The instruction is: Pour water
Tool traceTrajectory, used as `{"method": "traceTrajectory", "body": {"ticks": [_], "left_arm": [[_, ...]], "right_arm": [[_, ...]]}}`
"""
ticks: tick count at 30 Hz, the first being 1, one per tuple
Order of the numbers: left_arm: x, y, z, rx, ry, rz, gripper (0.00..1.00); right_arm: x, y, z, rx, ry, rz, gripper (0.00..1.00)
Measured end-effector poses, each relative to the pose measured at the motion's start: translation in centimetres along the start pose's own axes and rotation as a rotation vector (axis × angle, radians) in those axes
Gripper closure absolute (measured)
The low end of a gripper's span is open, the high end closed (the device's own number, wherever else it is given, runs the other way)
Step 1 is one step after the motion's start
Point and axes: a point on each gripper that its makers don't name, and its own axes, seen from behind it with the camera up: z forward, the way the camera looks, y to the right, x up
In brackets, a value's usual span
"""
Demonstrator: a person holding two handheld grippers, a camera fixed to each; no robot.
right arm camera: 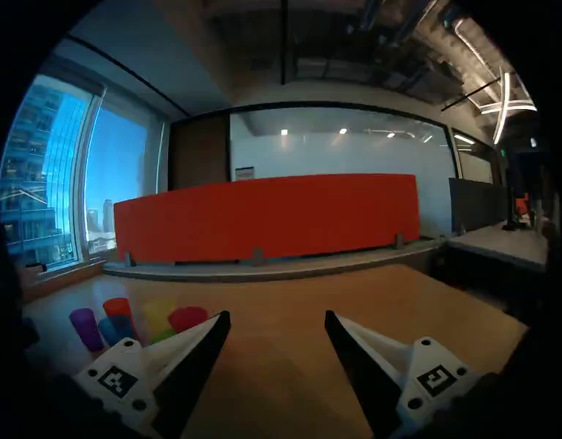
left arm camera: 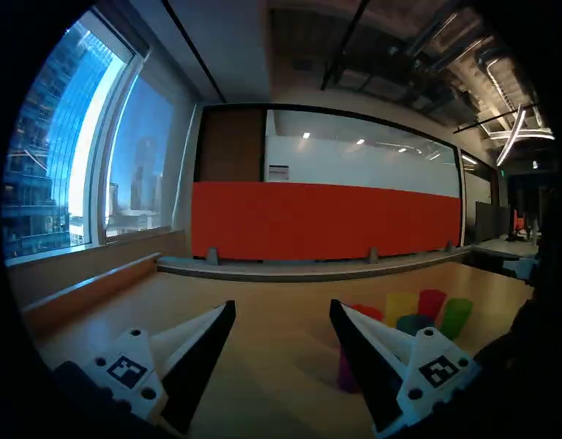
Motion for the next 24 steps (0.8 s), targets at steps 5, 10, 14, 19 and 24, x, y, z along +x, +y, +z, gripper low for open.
{"method": "traceTrajectory", "body": {"ticks": [5,10,14,19,24], "left_arm": [[3.9,0.1,0.6,-0.017,0.011,0.019,0.04],[7.8,1.2,1.0,-0.06,0.021,0.014,0.04],[10.3,1.8,1.4,-0.086,0.015,0.003,0.05],[13.2,2.4,1.7,-0.117,0.014,0.011,0.04],[14.5,3.1,1.8,-0.155,0.011,0.01,0.05]], "right_arm": [[3.2,0.1,0.3,0.006,0.01,-0.016,0.0],[7.1,-0.5,0.5,0.033,0.01,-0.027,0.0],[9.8,-1.7,0.6,0.072,0.002,-0.052,0.0],[12.9,-3.1,0.8,0.118,0.007,-0.094,0.0],[14.7,-4.2,1.1,0.157,0.018,-0.12,0.0]]}}
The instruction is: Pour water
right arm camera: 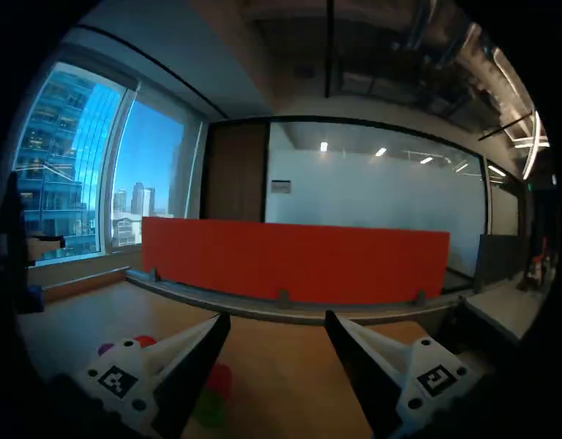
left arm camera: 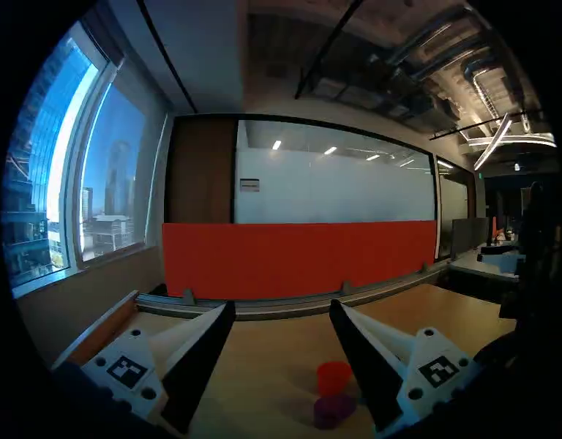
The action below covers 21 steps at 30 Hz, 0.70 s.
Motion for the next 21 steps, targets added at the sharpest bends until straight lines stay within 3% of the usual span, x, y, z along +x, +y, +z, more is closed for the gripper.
{"method": "traceTrajectory", "body": {"ticks": [9,21], "left_arm": [[1.0,2.7,0.5,-0.141,0.008,-0.025,0.04],[1.8,6.7,-0.2,-0.356,0.007,0.004,0.05]], "right_arm": [[-0.1,-1.6,0.2,0.098,-0.018,0.016,0.0],[1.1,-6.0,-1.3,0.335,-0.001,-0.007,0.0]]}}
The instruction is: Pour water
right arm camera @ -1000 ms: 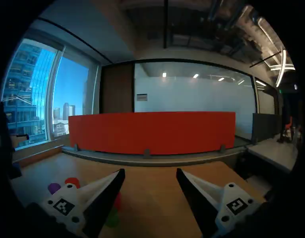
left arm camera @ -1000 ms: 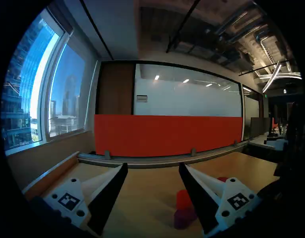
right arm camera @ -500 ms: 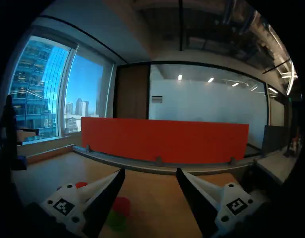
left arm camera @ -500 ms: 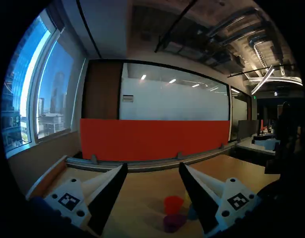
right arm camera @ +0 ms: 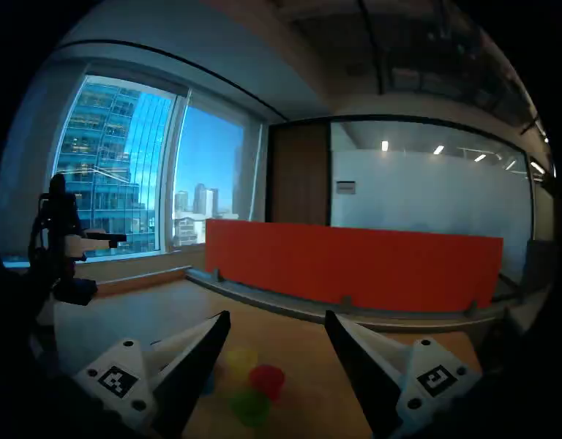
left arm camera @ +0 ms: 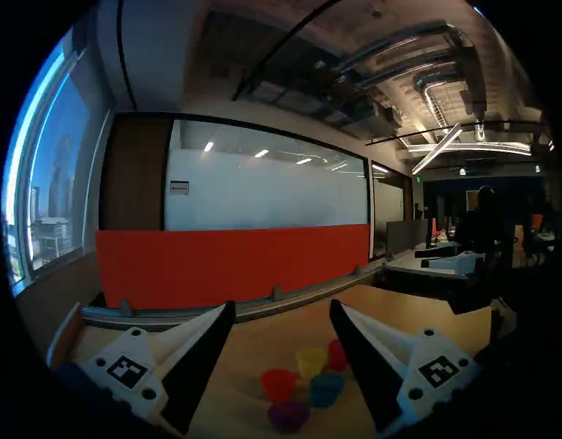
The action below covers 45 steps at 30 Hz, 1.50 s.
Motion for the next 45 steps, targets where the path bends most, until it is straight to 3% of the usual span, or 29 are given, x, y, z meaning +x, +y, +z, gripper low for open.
{"method": "traceTrajectory", "body": {"ticks": [6,24,45], "left_arm": [[-1.4,0.9,0.2,-0.044,-0.048,-0.011,0.04],[-4.0,3.0,0.4,-0.135,-0.14,0.057,0.04],[-11.4,5.3,2.5,-0.254,-0.304,0.07,0.04]], "right_arm": [[0.0,-0.7,0.0,0.039,-0.015,0.01,0.0],[-3.5,-2.4,-0.2,0.123,-0.145,-0.028,0.0],[-9.4,-3.0,0.2,0.173,-0.278,-0.045,0.0]]}}
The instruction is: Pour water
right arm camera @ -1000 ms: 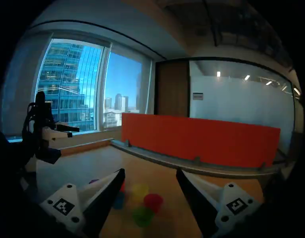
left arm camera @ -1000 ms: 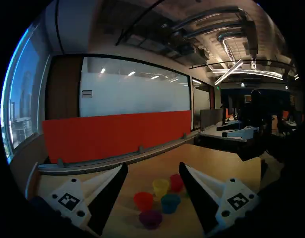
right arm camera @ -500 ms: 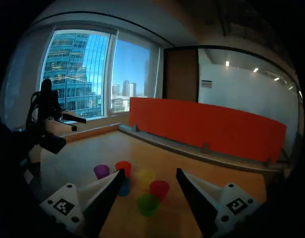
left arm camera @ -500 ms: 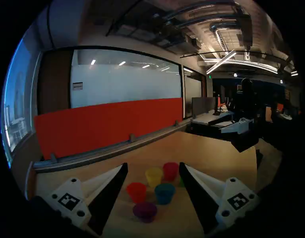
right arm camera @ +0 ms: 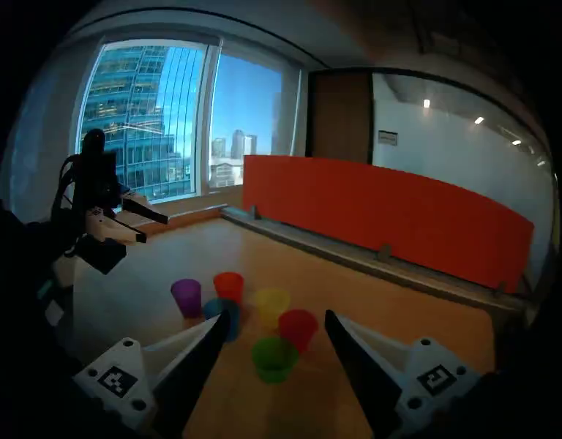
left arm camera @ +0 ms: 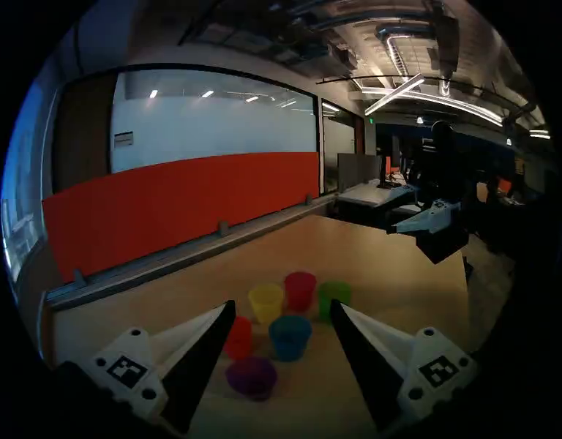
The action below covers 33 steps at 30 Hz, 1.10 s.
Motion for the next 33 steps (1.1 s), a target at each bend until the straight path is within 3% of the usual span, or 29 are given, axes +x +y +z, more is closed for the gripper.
{"method": "traceTrajectory", "body": {"ticks": [18,33], "left_arm": [[-5.8,1.0,4.7,-0.086,-0.138,-0.005,0.04],[-9.6,1.2,7.5,-0.096,-0.236,0.035,0.04]], "right_arm": [[-5.5,0.1,3.2,0.029,-0.104,0.0,0.0],[-9.3,0.4,5.9,0.047,-0.168,-0.001,0.0]]}}
